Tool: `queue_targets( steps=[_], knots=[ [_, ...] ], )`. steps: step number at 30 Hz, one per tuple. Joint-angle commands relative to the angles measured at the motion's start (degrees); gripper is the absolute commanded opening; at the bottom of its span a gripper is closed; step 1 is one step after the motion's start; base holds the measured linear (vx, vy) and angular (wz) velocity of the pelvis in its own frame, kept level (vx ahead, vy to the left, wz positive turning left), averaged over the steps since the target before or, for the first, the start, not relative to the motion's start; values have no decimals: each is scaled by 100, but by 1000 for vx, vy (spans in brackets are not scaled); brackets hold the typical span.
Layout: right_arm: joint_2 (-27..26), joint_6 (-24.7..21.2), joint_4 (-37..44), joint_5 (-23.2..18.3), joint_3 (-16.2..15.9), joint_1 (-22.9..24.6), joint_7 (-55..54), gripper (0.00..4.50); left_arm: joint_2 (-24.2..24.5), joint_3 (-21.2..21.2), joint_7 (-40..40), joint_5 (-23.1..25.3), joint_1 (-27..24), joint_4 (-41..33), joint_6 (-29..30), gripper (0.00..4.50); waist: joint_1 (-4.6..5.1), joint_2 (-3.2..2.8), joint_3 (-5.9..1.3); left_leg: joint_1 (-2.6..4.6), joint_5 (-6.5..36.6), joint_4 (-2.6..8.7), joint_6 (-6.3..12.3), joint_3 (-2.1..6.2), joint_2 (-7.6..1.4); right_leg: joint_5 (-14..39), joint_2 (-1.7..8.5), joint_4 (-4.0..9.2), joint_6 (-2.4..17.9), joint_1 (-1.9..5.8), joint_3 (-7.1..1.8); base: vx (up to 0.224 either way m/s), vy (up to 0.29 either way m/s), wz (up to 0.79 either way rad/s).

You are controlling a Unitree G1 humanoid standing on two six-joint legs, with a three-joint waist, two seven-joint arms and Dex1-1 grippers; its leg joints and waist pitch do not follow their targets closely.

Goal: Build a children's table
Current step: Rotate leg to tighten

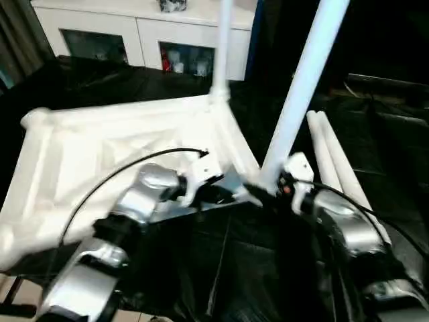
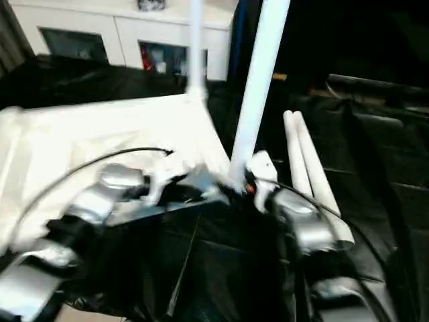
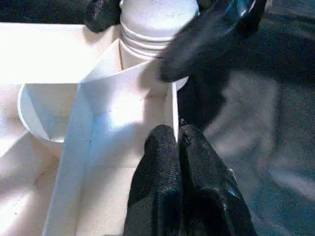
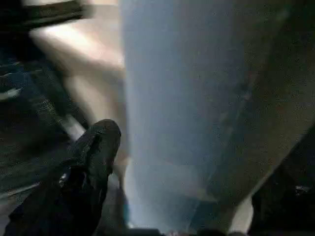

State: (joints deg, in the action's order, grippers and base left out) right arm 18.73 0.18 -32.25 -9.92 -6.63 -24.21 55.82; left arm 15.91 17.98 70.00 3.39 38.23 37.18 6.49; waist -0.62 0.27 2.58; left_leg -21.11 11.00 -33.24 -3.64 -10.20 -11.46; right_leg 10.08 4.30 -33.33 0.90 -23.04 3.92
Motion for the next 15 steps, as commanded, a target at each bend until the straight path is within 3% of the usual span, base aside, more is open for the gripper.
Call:
queue_targets(
  steps=[1, 3, 7, 9, 15],
  knots=[
    [78, -146, 238, -142, -73, 10, 344, 373, -8, 270, 294, 53, -100, 42, -47, 0, -32, -16, -347, 60, 597, 319, 938, 10, -233, 16, 353, 228, 1822, 346, -228, 0, 0, 0],
    [291, -378, 469, -253, -196, 107, 801, 346, 185, 250, 518, 50, -56, 114, -159, 0, -69, -20, -307, 81, 1056, 347, 659, 0, -243, 698, 344, 284, 1685, 320, -232, 0, 0, 0],
    [463, -544, 633, -314, -343, 188, 1164, 326, 356, 237, 722, 35, -21, 159, -232, 0, -125, -10, -302, 101, 1177, 355, 412, -27, -238, 1103, 362, 324, 1521, 289, -259, 0, 0, 0],
    [527, -608, 690, -351, -401, 212, 1368, 296, 443, 235, 828, 13, -3, 188, -274, 0, -135, -1, -307, 92, 1166, 351, 388, -30, -230, 1134, 358, 318, 1487, 299, -256, 0, 0, 0],
    [555, -888, 890, -381, -483, 276, 1593, 270, 541, 217, 948, 21, 89, 337, -358, 0, -153, 0, -320, 77, 980, 339, 375, -37, -224, 1037, 360, 295, 1433, 291, -259, 0, 0, 0]
  ],
)
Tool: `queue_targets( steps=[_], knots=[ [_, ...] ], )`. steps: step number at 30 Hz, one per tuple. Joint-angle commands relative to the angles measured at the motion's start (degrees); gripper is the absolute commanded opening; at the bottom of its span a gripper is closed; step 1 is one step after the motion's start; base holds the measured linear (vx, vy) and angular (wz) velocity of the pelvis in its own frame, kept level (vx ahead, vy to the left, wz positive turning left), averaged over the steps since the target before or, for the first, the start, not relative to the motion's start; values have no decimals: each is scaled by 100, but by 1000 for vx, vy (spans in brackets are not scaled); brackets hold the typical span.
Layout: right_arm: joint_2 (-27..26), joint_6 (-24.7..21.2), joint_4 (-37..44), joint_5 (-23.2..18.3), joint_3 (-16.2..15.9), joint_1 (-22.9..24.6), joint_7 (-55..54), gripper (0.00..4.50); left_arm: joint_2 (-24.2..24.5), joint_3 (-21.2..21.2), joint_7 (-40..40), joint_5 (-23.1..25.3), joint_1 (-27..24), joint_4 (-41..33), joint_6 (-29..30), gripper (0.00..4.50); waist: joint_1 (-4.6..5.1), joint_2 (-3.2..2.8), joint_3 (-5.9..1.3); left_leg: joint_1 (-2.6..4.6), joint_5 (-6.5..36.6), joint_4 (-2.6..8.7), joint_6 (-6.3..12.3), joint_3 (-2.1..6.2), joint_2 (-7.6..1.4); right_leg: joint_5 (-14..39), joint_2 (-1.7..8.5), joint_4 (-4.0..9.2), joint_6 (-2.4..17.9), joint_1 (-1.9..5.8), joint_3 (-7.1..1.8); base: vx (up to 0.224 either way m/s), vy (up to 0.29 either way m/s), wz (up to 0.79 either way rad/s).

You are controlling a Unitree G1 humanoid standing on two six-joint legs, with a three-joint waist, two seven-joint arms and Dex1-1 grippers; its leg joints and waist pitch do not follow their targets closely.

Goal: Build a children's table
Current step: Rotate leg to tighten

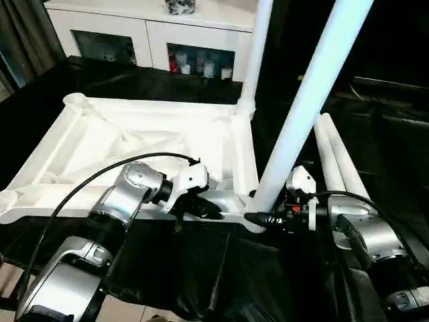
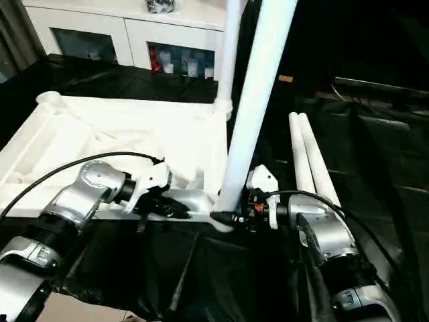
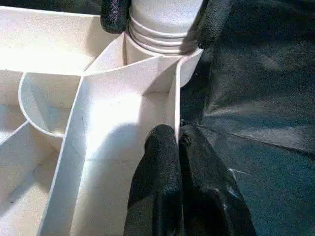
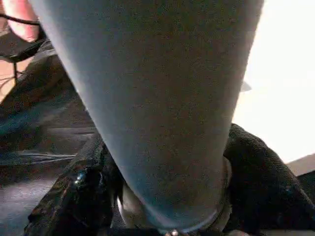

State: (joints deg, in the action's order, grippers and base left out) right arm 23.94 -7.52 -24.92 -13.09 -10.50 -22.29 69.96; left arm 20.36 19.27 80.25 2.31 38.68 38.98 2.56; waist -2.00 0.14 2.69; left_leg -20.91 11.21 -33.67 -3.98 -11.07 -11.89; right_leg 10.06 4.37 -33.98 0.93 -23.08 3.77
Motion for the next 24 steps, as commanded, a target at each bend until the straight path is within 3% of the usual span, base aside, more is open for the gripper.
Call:
queue_targets(
  steps=[1, 6, 9, 12, 14, 16, 22, 24],
  knots=[
    [24, -149, 174, -71, -95, 91, 167, 269, 87, 77, -103, 131, 55, 185, 37, 0, -12, 11, -335, 60, 941, 378, 413, 46, -184, 985, 352, 354, 1448, 289, -244, 0, 0, 0],
    [-204, -421, 177, -223, 102, 134, -289, 266, -66, 30, -363, 123, 40, 202, 207, 0, -11, 32, -322, 54, 980, 379, 394, 42, -178, 1119, 361, 366, 1429, 286, -248, 0, 0, 0],
    [-378, -373, 73, -131, 241, 109, -778, 266, -171, 9, -624, 162, 36, 199, 306, 0, 14, 45, -301, 76, 1210, 394, 274, 53, -165, 1651, 372, 427, 1292, 251, -253, 0, 0, 0],
    [-889, 188, -613, 377, 502, -102, -2401, 265, -603, -65, -1419, 247, 68, 322, 610, 0, 70, 52, -289, 52, 1323, 412, 110, 77, -152, 2157, 391, 475, 1097, 238, -249, 0, 0, 0],
    [-1100, 332, -877, 538, 560, -205, -3026, 265, -851, -86, -1825, 287, 105, 393, 712, 0, 122, 70, -268, 80, 1493, 419, 16, 90, -128, 2554, 377, 523, 955, 209, -232, 0, 0, 0],
    [-1333, 374, -1126, 646, 645, -331, -3685, 265, -1108, -77, -2170, 332, 145, 462, 785, 0, 145, 58, -264, 96, 1607, 412, 60, 93, -118, 2728, 372, 557, 890, 195, -231, 0, 0, 0],
    [-1936, 518, -1630, 865, 792, -693, -5122, 265, -1801, -55, -3074, 439, 287, 610, 1018, 0, 184, 47, -286, 80, 1553, 416, 128, 87, -121, 2424, 364, 553, 925, 196, -243, 0, 0, 0],
    [-2058, 604, -1734, 991, 755, -786, -5362, 265, -1915, -36, -3214, 498, 314, 633, 1041, 0, 185, 40, -307, 53, 1410, 414, 165, 82, -114, 2055, 348, 511, 1017, 224, -241, 0, 0, 0]
  ],
)
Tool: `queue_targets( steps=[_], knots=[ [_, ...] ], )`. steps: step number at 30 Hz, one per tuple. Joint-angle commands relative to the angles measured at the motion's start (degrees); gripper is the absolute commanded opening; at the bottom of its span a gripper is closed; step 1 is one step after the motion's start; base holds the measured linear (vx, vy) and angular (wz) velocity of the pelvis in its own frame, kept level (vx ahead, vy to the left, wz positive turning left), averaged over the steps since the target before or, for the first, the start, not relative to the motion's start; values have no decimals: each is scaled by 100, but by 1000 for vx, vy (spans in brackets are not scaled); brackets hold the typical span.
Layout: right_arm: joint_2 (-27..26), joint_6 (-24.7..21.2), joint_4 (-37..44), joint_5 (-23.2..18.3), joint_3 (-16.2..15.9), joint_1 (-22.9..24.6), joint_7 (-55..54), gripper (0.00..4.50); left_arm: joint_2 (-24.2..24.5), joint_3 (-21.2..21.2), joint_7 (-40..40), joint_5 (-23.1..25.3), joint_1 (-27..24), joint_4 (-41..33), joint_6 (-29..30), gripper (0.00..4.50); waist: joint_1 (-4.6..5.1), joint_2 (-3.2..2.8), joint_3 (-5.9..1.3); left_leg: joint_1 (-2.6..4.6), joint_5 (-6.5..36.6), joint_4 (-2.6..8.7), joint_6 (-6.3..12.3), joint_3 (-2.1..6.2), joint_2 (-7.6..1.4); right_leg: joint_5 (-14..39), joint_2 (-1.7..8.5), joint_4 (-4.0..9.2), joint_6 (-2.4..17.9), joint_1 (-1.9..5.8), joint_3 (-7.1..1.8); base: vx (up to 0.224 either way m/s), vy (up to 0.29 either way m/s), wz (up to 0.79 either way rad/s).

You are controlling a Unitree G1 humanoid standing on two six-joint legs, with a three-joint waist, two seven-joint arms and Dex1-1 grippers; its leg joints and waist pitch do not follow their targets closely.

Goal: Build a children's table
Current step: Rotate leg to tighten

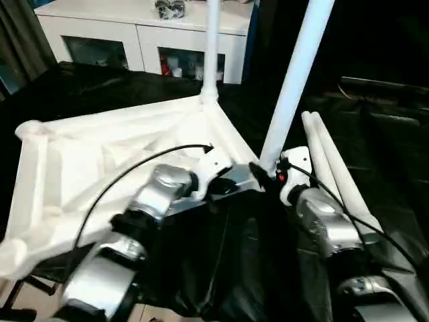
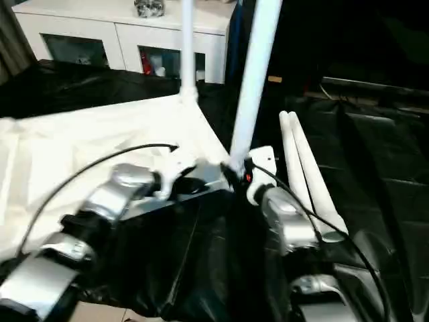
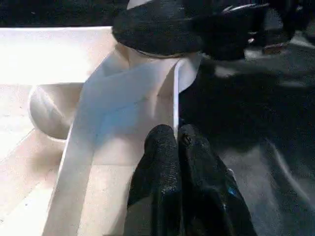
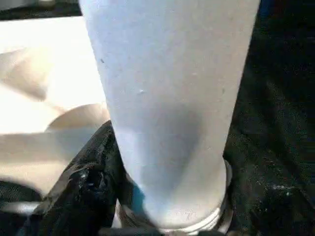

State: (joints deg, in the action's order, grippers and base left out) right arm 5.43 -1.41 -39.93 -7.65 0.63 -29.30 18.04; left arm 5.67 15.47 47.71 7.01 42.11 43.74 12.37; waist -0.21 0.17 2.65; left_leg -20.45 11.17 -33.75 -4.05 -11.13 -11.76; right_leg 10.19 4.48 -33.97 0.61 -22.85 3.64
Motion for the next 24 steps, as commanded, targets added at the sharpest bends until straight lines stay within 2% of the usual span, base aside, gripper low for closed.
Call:
queue_targets(
  steps=[1, 3, 9, 11, 13, 14, 18, 20, 22, 24],
  knots=[
    [-243, 56, -263, 471, -377, -110, -166, 300, -465, 345, 15, 47, -18, 169, 59, 0, 1, 23, -301, 11, 1407, 422, 175, 87, -129, 1995, 341, 506, 1060, 196, -228, 0, 0, 0],
    [-293, 273, -312, 462, -386, -144, -40, 335, -454, 328, 6, 69, -7, 180, 44, 0, -6, 27, -311, 14, 1390, 411, 223, 77, -126, 1867, 346, 497, 1106, 206, -232, 0, 0, 0],
    [-94, 481, -341, 309, -341, -177, 434, 383, -182, 300, 401, -9, -136, 65, -282, 0, -18, 29, -345, -17, 1103, 393, 394, 71, -135, 1226, 339, 421, 1302, 259, -233, 0, 0, 0],
    [128, 555, -276, 254, -405, -136, 892, 383, -2, 333, 661, -45, -204, -10, -367, 0, -24, 24, -376, -24, 836, 364, 495, 59, -143, 718, 337, 357, 1436, 274, -238, 0, 0, 0],
    [208, 565, -239, 218, -429, -114, 1105, 383, 65, 343, 776, -63, -227, -32, -441, 0, -31, 31, -377, -45, 639, 341, 694, 48, -143, 341, 343, 316, 1586, 296, -232, 0, 0, 0],
    [462, 622, -32, 112, -533, 9, 1830, 383, 227, 319, 1141, -150, -270, -116, -561, 0, -38, 26, -376, -30, 665, 339, 734, 41, -150, 340, 350, 320, 1629, 290, -231, 0, 0, 0],
    [896, 532, 519, -161, -678, 291, 3173, 383, 533, 312, 1752, -256, -258, -179, -784, 0, -73, 32, -352, -18, 921, 350, 782, 43, -167, 595, 344, 347, 1580, 295, -234, 0, 0, 0],
    [1103, 352, 774, -309, -763, 403, 3703, 383, 676, 297, 2017, -287, -218, -132, -872, 0, -78, 3, -332, 1, 1094, 374, 665, 52, -182, 883, 340, 372, 1554, 274, -235, 0, 0, 0],
    [1170, 311, 853, -339, -798, 439, 3842, 383, 720, 299, 2094, -295, -208, -122, -905, 0, -85, 20, -323, 1, 1166, 378, 608, 52, -181, 1030, 338, 387, 1506, 274, -238, 0, 0, 0],
    [1375, 67, 1099, -462, -896, 553, 4232, 383, 867, 310, 2308, -328, -176, -90, -991, 0, -115, 10, -329, 24, 1146, 380, 540, 52, -184, 1113, 331, 393, 1484, 270, -239, 0, 0, 0]
  ],
)
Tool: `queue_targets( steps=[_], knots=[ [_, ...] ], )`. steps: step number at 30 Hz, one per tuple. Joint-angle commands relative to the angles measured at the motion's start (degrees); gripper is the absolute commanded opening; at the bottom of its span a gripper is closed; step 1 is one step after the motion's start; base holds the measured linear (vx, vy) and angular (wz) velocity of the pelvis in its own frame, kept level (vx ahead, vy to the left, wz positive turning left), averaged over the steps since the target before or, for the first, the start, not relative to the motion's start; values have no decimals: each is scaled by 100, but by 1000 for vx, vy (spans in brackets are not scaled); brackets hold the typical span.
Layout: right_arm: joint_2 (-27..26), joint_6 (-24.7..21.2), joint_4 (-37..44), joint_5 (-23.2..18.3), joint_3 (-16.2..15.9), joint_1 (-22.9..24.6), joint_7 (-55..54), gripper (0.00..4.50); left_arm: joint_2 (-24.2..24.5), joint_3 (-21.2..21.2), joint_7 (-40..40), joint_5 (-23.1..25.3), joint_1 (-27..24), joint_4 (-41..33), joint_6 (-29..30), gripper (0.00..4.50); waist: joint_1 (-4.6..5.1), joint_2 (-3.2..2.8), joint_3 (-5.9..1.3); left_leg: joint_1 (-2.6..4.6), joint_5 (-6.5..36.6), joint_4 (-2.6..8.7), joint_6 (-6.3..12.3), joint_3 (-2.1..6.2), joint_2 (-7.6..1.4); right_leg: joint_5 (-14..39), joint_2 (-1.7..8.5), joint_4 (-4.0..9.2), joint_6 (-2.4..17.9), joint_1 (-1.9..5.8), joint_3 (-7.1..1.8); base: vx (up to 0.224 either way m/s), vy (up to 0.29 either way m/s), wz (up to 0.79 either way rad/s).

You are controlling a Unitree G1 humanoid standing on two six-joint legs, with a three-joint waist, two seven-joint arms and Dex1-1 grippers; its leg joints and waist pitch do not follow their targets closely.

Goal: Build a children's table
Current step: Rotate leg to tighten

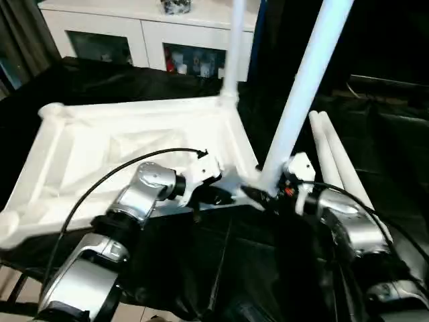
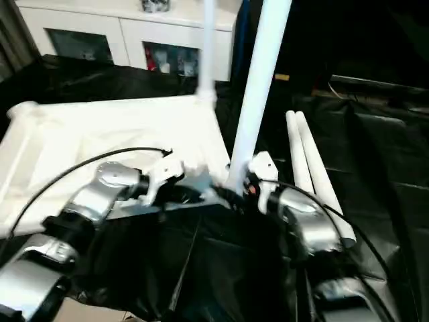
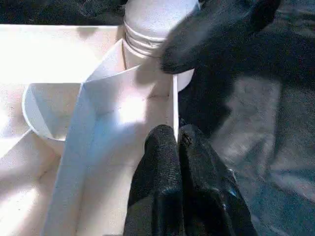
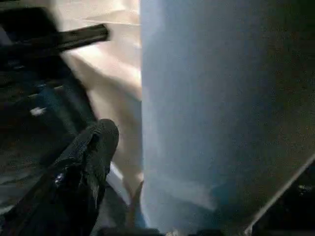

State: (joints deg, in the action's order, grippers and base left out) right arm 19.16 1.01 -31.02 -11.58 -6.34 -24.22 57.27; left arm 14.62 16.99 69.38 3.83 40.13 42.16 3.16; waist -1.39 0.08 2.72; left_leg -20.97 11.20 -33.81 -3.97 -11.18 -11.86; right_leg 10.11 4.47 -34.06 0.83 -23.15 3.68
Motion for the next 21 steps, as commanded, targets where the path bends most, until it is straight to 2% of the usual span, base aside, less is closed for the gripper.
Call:
queue_targets(
  steps=[1, 2, 4, 7, 10, 11, 16, 21],
  knots=[
    [85, -254, 305, -103, -251, 89, 456, 356, 18, 157, 200, -16, 39, 90, -99, 0, -15, 19, -333, 64, 1103, 388, 524, 56, -177, 1098, 326, 387, 1459, 302, -241, 0, 0, 0],
    [149, -302, 368, -118, -286, 122, 575, 349, 59, 149, 249, -19, 56, 114, -115, 0, -37, 49, -343, 63, 1032, 379, 524, 48, -179, 1028, 334, 377, 1449, 303, -243, 0, 0, 0],
    [260, -440, 493, -170, -352, 183, 795, 349, 127, 142, 345, -24, 76, 146, -144, 0, -53, 41, -345, 58, 965, 376, 541, 45, -182, 949, 342, 365, 1465, 306, -246, 0, 0, 0],
    [437, -687, 690, -229, -443, 273, 1205, 308, 252, 169, 572, -40, 91, 190, -222, 0, -101, 39, -364, 44, 769, 358, 614, 41, -183, 678, 340, 321, 1507, 321, -236, 0, 0, 0],
    [516, -833, 778, -239, -509, 300, 1392, 287, 326, 190, 694, -10, 102, 224, -265, 0, -114, 38, -359, 57, 818, 360, 589, 38, -185, 769, 345, 331, 1528, 305, -231, 0, 0, 0],
    [544, -898, 824, -256, -536, 315, 1441, 274, 343, 185, 737, -5, 101, 231, -281, 0, -111, 80, -360, 53, 851, 359, 563, 35, -185, 864, 347, 342, 1497, 308, -234, 0, 0, 0],
    [555, -1040, 899, -254, -630, 376, 1504, 248, 367, 190, 801, -10, 111, 277, -298, 0, -139, 68, -355, 59, 861, 363, 479, 39, -180, 1032, 358, 354, 1426, 297, -243, 0, 0, 0],
    [476, -1173, 930, -225, -627, 461, 1366, 211, 312, 188, 680, -37, 86, 281, -174, 0, -161, 58, -366, 67, 781, 361, 474, 42, -183, 895, 355, 334, 1433, 299, -242, 0, 0, 0]
  ],
)
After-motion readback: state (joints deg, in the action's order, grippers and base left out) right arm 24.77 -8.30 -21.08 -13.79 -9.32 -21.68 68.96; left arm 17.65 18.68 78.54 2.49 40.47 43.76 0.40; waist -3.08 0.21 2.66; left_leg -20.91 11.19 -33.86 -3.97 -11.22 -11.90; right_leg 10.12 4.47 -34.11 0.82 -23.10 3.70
